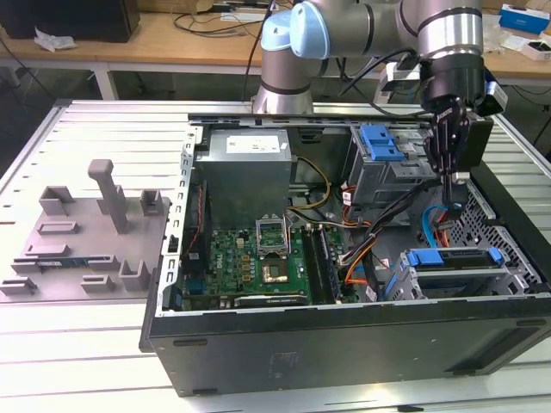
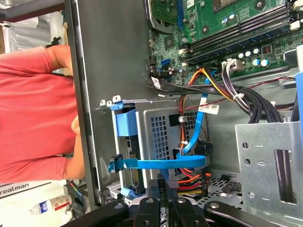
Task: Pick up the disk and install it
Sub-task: 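Insert the first disk wire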
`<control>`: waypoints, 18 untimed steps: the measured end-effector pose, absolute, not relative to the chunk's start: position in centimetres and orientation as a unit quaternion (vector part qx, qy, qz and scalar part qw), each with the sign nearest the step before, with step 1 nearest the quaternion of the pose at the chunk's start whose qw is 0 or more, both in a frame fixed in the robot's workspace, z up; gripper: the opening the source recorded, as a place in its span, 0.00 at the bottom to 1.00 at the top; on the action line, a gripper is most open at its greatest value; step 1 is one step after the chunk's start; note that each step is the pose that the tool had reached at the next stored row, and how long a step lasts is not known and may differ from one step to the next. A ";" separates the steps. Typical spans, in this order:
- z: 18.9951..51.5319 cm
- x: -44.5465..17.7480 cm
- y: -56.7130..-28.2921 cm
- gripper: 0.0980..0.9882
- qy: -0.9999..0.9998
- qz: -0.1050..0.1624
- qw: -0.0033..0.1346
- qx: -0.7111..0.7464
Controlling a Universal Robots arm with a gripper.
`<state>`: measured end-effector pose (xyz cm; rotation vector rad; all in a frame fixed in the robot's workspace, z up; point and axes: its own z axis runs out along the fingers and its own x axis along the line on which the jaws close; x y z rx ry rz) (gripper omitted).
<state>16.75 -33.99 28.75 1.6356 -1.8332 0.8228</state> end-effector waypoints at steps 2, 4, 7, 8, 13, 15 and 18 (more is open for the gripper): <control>28.9 16.8 -34.3 0.07 -0.682 0.301 0.270 0.609; 29.1 16.8 -34.5 0.07 -0.683 0.298 0.268 0.611; 29.5 16.8 -34.9 0.07 -0.687 0.287 0.259 0.615; 29.8 16.8 -35.1 0.07 -0.689 0.283 0.256 0.616; 30.8 16.8 -35.8 0.07 -0.695 0.268 0.242 0.622; 31.1 16.8 -36.2 0.07 -0.699 0.259 0.234 0.625; 31.4 16.8 -36.7 0.07 -0.703 0.247 0.223 0.629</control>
